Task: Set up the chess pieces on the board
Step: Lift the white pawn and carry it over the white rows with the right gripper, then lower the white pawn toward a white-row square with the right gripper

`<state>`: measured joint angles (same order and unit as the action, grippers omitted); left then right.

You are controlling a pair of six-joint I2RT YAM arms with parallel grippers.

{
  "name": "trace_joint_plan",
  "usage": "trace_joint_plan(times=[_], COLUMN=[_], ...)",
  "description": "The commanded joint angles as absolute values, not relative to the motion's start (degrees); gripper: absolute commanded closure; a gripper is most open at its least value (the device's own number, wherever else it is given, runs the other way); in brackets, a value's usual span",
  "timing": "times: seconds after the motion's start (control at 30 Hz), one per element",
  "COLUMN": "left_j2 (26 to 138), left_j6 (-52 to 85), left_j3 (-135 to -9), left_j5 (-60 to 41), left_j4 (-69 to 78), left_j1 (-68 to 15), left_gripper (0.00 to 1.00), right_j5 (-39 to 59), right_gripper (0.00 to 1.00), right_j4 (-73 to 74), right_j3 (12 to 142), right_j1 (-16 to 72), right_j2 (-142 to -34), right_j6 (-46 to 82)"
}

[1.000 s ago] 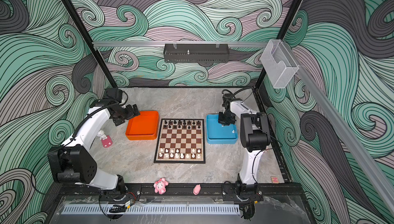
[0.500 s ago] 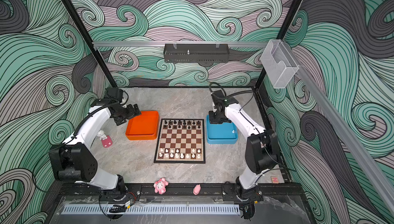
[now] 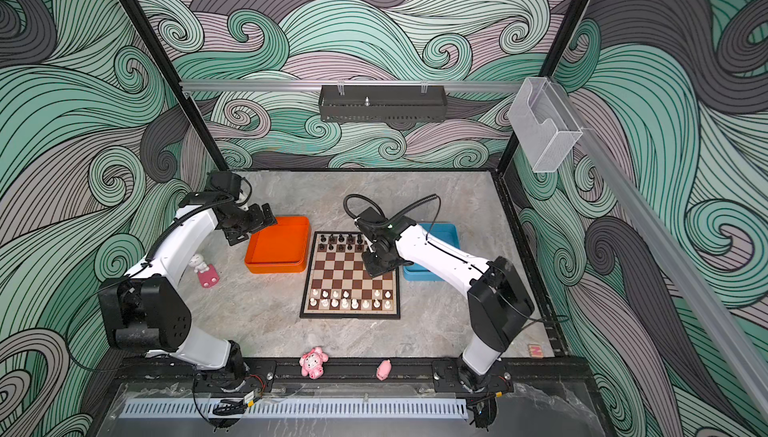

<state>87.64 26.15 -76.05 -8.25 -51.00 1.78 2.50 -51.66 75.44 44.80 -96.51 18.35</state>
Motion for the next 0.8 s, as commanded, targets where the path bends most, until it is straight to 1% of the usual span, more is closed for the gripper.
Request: trace_joint_plan(times=[0.0, 0.3, 0.77], left_j2=[85.91, 85.50, 86.60], left_j6=[26.24, 26.19, 25.75], left_j3=[-76.77, -75.69, -75.56], left_j5=[-8.38, -7.81, -8.70], left_j4=[-52.73, -52.75, -52.73], left_j1=[2.46, 2.46, 3.45], left_gripper=[0.01, 0.01, 0.01], right_j5=[3.06, 4.01, 7.06], right_gripper=[0.95, 0.95, 0.94], right_j4=[-50.70, -49.83, -50.17], right_j3=[75.92, 77.71, 81.64], right_j1=[46.58, 50.33, 52.53], right_j2=[-98.87, -102.90, -108.26], right_j6=[19.50, 19.18, 17.36])
